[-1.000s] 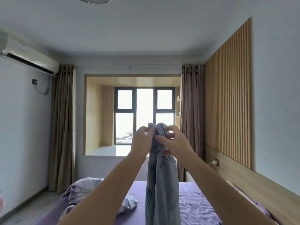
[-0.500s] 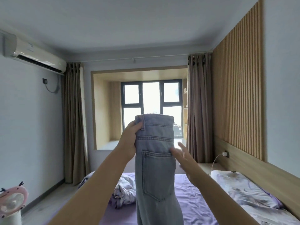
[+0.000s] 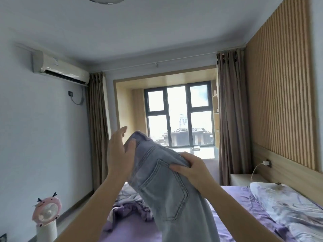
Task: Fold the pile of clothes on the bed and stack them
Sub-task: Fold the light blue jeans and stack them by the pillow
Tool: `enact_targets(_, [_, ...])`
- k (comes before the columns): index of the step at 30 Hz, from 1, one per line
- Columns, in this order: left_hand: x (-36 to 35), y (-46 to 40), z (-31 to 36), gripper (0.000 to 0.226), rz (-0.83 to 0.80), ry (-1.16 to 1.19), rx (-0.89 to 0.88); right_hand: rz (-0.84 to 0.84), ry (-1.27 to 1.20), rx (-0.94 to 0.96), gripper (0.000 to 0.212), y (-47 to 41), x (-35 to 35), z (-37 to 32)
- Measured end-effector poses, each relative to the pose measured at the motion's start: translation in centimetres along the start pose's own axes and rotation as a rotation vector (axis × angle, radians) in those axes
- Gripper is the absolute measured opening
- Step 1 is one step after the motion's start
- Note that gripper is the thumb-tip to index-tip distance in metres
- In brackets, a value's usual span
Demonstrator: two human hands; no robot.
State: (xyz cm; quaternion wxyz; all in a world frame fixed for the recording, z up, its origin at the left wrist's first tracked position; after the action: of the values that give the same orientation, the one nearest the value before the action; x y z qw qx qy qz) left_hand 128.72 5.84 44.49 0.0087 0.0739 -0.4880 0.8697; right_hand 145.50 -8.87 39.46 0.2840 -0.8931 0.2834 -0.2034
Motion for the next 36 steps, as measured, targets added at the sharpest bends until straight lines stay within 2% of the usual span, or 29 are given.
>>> enact_targets(2, [-1.0,1.6,2.4,0.031,-0.227,0.008,-0.242,-0.046,0.130,0.043,0.012,0.6,-1.5,0.1])
enact_targets(4, [-2.8,3.3,3.3,0.051,-0.464,-0.035,-0.269,-0.029,0.188,0.063,0.013,1.1,-2.3,0.2])
enact_targets(6, [-4.5,5.2,3.0,0.062,-0.542,-0.134,-0.235,0.017,0.206,0.044,0.014,1.6,-2.2,0.5])
enact_targets(9, [-6.1,7.0,2.0,0.062,-0.465,-0.171,-0.177,0.066,0.263,-0.003,0.015,2.5,-1.6,1.2])
enact_targets(11, [-6.7,7.0,2.2,0.068,-0.488,-0.299,-0.183,0.062,0.264,-0.046,0.019,3.2,-1.0,1.9])
enact_targets(12, [-6.9,6.6,2.6,0.071,-0.506,-0.399,-0.246,0.031,0.236,-0.068,0.020,3.6,-0.6,2.3])
enact_targets(15, [-7.0,4.4,4.4,0.082,-0.548,-0.676,-0.580,-0.104,0.058,-0.175,0.019,4.9,0.5,3.5])
enact_targets(17, [-6.6,2.7,5.5,0.086,-0.560,-0.774,-0.763,-0.147,0.075,-0.229,0.018,6.0,1.4,4.9])
enact_targets(20, [-5.9,0.1,6.9,0.080,-0.534,-0.860,-0.894,-0.171,0.131,-0.283,0.008,7.4,2.4,7.2])
enact_targets(22, [-5.5,-1.0,7.7,0.076,-0.510,-0.904,-0.950,-0.143,0.142,-0.316,0.009,7.8,2.8,8.6])
enact_targets(24, [-5.2,-1.7,8.3,0.072,-0.476,-0.939,-0.988,-0.106,0.143,-0.405,0.017,8.0,2.9,9.8])
enact_targets(27, [-4.7,-2.3,8.8,0.072,-0.424,-0.986,-1.023,-0.188,-0.069,-0.602,0.039,8.9,2.1,10.2])
enact_targets(32, [-3.6,-2.6,9.7,0.068,-0.352,-0.933,-1.148,-0.195,-0.422,-0.602,0.048,9.1,0.6,9.4])
enact_targets(36, [-2.9,-2.6,9.2,0.068,-0.370,-0.964,-1.178,-0.158,-0.295,-0.724,0.067,8.9,-1.1,9.7])
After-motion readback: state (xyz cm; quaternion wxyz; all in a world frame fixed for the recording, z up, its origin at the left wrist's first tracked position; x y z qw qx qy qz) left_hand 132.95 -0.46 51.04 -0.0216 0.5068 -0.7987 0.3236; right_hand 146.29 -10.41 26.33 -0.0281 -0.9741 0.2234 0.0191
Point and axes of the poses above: each hand's wrist, its own y-axis away from the middle knuckle, its own x-axis out of the back of the hand, z = x × y, the point moved 2 cm from there along -y, towards the middle knuckle
